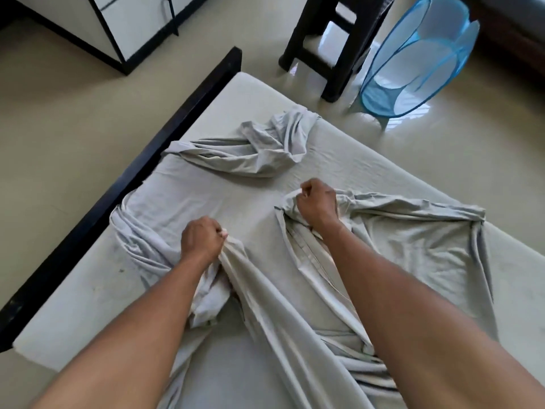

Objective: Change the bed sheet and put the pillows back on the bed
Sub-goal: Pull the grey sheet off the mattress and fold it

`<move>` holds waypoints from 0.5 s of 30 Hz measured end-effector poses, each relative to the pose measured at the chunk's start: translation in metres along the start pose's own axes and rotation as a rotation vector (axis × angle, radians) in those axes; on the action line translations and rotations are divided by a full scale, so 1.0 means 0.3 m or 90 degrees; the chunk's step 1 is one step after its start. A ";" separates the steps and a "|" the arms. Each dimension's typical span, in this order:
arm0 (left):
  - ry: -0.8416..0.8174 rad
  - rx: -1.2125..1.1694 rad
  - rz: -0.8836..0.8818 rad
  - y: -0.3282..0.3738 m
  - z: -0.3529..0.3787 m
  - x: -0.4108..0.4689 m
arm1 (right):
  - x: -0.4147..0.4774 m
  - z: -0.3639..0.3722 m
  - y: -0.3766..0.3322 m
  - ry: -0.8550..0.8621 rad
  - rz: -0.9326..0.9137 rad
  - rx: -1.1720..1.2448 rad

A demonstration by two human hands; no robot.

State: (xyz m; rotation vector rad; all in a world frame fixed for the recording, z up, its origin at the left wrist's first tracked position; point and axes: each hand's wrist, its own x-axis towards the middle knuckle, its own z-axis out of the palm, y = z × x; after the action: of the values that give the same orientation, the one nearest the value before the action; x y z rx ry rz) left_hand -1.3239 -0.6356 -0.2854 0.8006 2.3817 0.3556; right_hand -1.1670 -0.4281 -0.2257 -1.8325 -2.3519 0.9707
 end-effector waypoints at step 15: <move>-0.030 -0.007 -0.082 -0.215 0.156 -0.038 | -0.044 0.239 0.032 -0.138 -0.171 -0.353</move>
State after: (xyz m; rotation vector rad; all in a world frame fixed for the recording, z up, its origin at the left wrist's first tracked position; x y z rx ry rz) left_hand -1.3175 -0.6904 -0.3443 0.6401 2.3708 0.2938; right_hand -1.1806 -0.4716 -0.2834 -1.5217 -3.1437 0.5429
